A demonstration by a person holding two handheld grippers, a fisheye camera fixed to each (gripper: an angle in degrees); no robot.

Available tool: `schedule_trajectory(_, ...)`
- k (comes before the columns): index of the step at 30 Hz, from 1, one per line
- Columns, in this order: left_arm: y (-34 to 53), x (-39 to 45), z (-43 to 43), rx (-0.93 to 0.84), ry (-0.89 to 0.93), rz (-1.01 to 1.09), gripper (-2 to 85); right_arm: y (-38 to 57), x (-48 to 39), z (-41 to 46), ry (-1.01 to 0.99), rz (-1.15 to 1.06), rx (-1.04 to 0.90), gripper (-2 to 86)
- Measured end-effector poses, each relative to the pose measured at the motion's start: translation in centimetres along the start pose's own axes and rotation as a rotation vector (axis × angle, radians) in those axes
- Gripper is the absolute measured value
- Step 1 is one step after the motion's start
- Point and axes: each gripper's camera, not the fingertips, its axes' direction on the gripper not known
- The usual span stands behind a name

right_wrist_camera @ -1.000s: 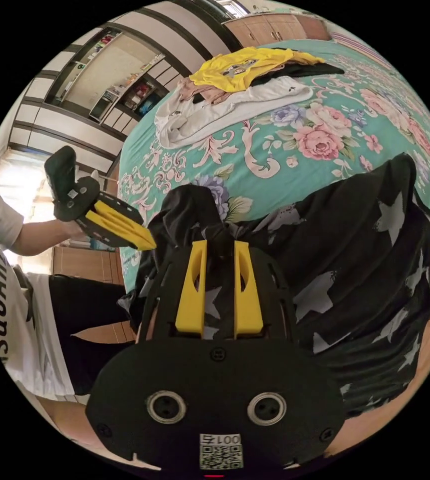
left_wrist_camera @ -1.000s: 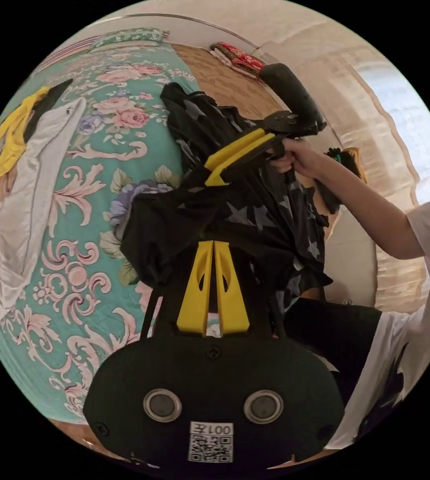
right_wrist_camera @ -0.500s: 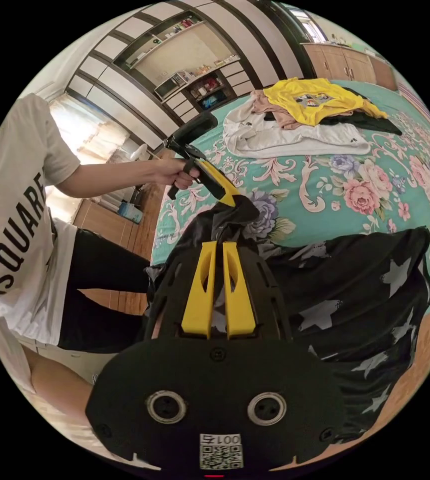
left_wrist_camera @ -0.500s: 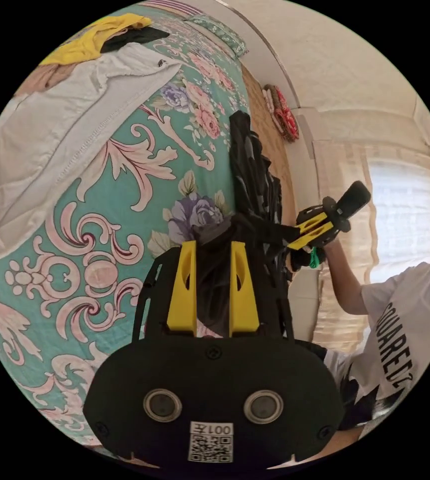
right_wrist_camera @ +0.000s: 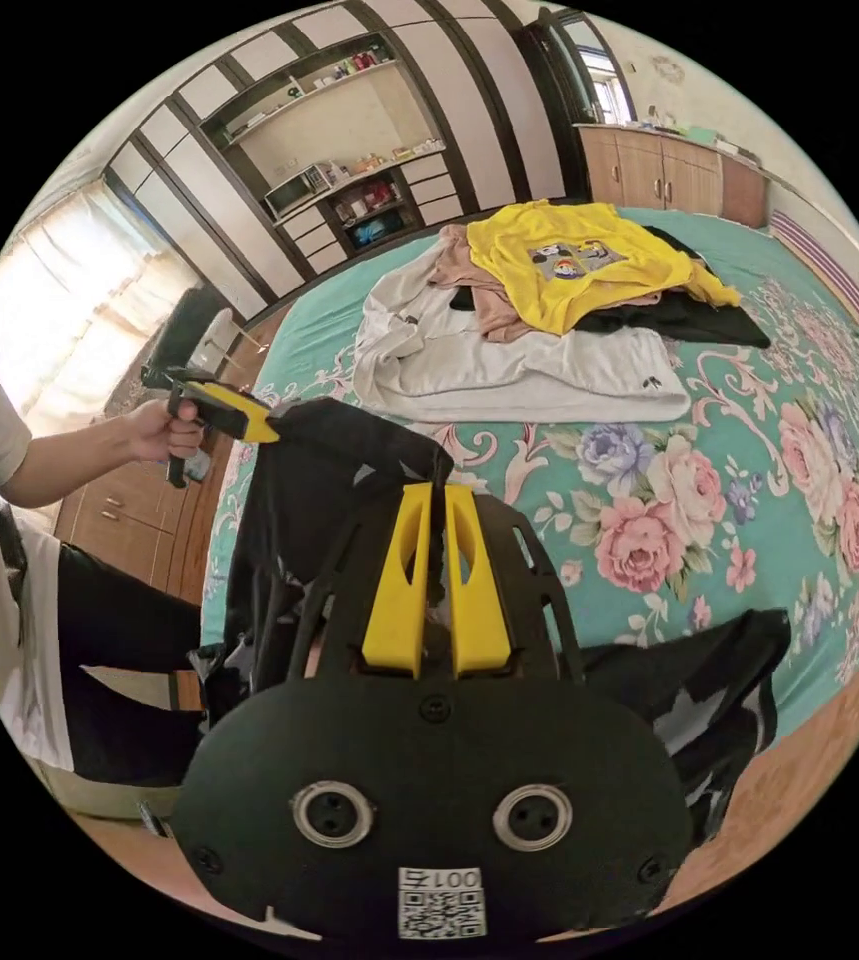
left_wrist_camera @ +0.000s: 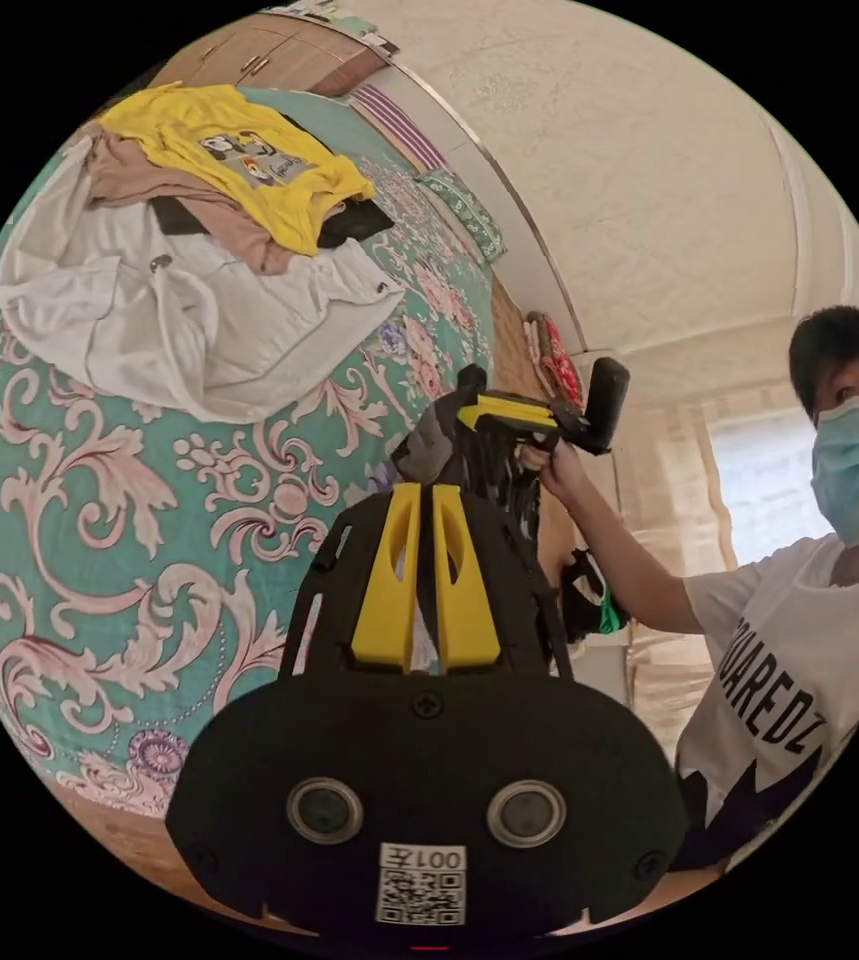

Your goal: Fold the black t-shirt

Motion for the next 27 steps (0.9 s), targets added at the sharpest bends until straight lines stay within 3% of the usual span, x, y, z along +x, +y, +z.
schedule_trajectory(6,2.1,-2.8,1.0,-0.031,-0.175,-0.083,-1.2,-1.7,-2.3,6.4,0.050,-0.056,-0.165,2.4)
schedule_trajectory(16,3.8,-6.6,1.7,-0.044,-0.261,-0.184,-0.9,1.6,-4.8,8.2,0.069,0.078,-0.168,7.0)
schedule_trajectory(23,3.5,-9.4,2.2,-0.127,-0.300,-0.187,-0.8,17.2,-10.0,-4.2,0.178,0.385,0.106,6.4)
schedule_trajectory(27,3.3,-11.5,2.9,-0.149,-0.263,-0.211,0.5,32.2,-16.2,-11.2,0.369,0.762,-0.014,6.9)
